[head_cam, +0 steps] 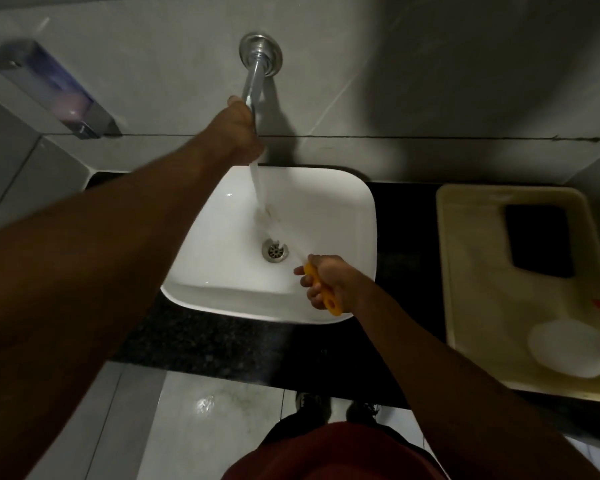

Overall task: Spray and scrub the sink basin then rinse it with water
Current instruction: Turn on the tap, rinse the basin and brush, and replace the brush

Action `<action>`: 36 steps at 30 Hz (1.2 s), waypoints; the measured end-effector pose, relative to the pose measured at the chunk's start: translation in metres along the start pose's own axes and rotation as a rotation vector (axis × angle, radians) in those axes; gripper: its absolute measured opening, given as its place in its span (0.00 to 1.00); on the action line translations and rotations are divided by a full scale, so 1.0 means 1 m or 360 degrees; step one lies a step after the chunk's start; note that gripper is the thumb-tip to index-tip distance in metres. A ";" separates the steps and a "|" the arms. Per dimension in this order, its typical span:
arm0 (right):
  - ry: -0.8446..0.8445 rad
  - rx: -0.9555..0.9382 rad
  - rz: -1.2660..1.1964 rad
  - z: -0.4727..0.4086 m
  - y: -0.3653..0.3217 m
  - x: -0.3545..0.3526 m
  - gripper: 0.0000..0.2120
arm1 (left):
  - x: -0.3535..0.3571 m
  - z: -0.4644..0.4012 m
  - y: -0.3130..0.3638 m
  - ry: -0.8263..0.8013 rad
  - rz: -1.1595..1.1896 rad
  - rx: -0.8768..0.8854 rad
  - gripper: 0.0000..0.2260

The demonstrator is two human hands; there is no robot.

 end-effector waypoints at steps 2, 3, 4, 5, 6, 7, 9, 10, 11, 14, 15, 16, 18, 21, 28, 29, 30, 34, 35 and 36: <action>0.0014 -0.0001 0.0070 0.000 -0.001 -0.008 0.19 | 0.007 -0.002 0.007 0.0017 0.0083 -0.0081 0.34; 0.0027 -0.0008 0.0071 0.001 -0.003 -0.010 0.19 | 0.009 -0.002 0.010 0.0003 0.0131 -0.0120 0.34; 0.0042 -0.0014 0.0060 0.001 -0.005 -0.011 0.20 | 0.010 -0.002 0.011 -0.0015 0.0159 -0.0144 0.32; 0.0040 -0.0017 0.0049 0.001 -0.008 -0.011 0.20 | 0.011 -0.002 0.013 -0.0008 0.0153 -0.0136 0.30; 0.0029 -0.0021 0.0057 0.001 -0.009 -0.011 0.20 | 0.010 -0.002 0.013 0.0031 0.0119 -0.0084 0.28; 0.0018 -0.0027 0.0075 0.001 -0.012 -0.009 0.19 | 0.007 -0.001 0.014 0.0090 0.0111 -0.0040 0.28; 0.0009 -0.0010 0.0119 0.001 -0.018 -0.010 0.18 | 0.005 -0.002 0.014 0.0123 0.0089 0.0017 0.28; 0.0014 0.0004 0.0148 0.002 -0.022 -0.011 0.17 | 0.004 -0.002 0.014 0.0091 0.0137 -0.0036 0.28; 0.0029 0.0016 0.0174 0.001 -0.026 -0.014 0.17 | 0.004 -0.004 0.014 0.0055 0.0148 -0.0087 0.28; 0.0073 0.0042 0.0178 0.001 -0.033 -0.021 0.17 | 0.007 -0.009 0.014 0.0089 0.0038 -0.0087 0.29; 0.0073 0.0036 0.0176 0.000 -0.034 -0.023 0.17 | 0.008 -0.009 0.014 0.0120 -0.0010 -0.0072 0.29; 0.0073 0.0029 0.0178 0.000 -0.035 -0.025 0.17 | 0.008 -0.009 0.013 0.0134 -0.0037 -0.0086 0.29; 0.0056 0.0017 0.0201 0.001 -0.036 -0.026 0.17 | 0.009 -0.010 0.012 0.0128 -0.0053 -0.0100 0.28; -0.0047 0.0023 0.0170 0.003 -0.041 -0.029 0.17 | 0.012 -0.012 0.012 0.0107 -0.0050 -0.0083 0.29; -0.0081 0.0048 0.0277 0.000 -0.039 -0.041 0.18 | 0.012 -0.011 0.013 0.0116 -0.0028 -0.0080 0.27; -0.0079 0.0048 0.0270 -0.002 -0.038 -0.041 0.18 | 0.012 -0.010 0.013 0.0115 -0.0040 -0.0076 0.27; -0.0084 0.0054 0.0264 -0.004 -0.035 -0.040 0.17 | 0.012 -0.011 0.012 0.0106 -0.0040 -0.0076 0.28; -0.0260 0.0181 0.0078 -0.011 -0.020 -0.026 0.12 | 0.014 -0.012 0.012 0.0074 -0.0034 -0.0089 0.28; -0.0338 0.0228 0.0006 -0.012 -0.014 -0.022 0.12 | 0.014 -0.012 0.012 0.0072 -0.0043 -0.0086 0.28; -0.0409 0.0268 -0.0071 -0.014 -0.010 -0.019 0.12 | 0.014 -0.011 0.011 0.0069 -0.0038 -0.0086 0.28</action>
Point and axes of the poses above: each hand's wrist, its own z-axis away from the middle knuckle, its own x-axis out of the palm, y = z × x, the point moved 3 cm from there along -z, towards the middle knuckle, and after that the axes turned 5 degrees about y, right-handed, at the moved point
